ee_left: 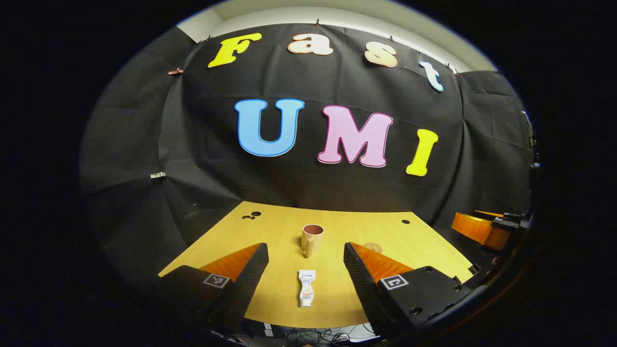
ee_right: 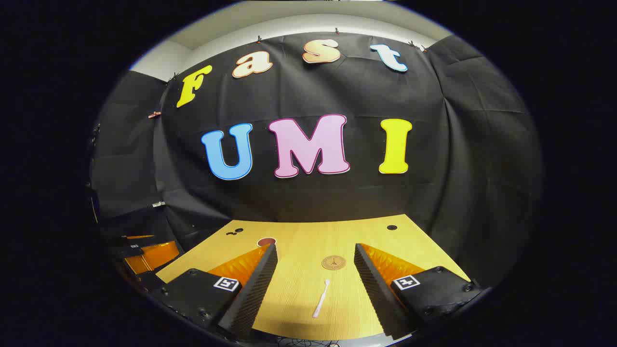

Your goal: Put the toothbrush and toothpaste on the desktop into the cup, then pick up the cup and place it on the coaster on the desktop.

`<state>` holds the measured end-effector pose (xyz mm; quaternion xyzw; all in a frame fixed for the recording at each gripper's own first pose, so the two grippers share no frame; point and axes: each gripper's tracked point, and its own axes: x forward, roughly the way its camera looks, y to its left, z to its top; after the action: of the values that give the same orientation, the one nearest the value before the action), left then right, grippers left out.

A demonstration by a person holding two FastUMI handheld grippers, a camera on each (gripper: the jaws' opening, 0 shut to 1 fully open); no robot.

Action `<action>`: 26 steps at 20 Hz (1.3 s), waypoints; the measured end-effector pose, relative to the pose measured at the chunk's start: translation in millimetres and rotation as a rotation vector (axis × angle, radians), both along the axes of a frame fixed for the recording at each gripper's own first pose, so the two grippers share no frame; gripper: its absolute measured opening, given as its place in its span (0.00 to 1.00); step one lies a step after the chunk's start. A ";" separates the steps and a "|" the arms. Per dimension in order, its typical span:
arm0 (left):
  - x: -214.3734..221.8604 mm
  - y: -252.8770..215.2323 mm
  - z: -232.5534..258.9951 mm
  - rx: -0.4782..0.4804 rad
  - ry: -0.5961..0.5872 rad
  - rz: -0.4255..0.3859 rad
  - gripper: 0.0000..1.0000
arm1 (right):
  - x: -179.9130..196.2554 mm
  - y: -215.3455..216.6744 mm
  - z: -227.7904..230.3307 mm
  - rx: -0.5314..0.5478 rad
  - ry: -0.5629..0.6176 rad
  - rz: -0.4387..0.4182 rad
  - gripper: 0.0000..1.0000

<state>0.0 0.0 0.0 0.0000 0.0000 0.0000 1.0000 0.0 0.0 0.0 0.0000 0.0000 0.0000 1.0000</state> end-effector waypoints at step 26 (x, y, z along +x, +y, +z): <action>73.3 2.9 -40.7 0.038 0.147 0.016 0.98 | 77.8 -9.3 -25.1 0.061 0.123 0.011 0.98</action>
<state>73.3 2.9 -40.7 0.0189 0.0736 0.0082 0.9971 77.8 -9.3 -25.1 0.0303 0.0613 0.0057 0.9976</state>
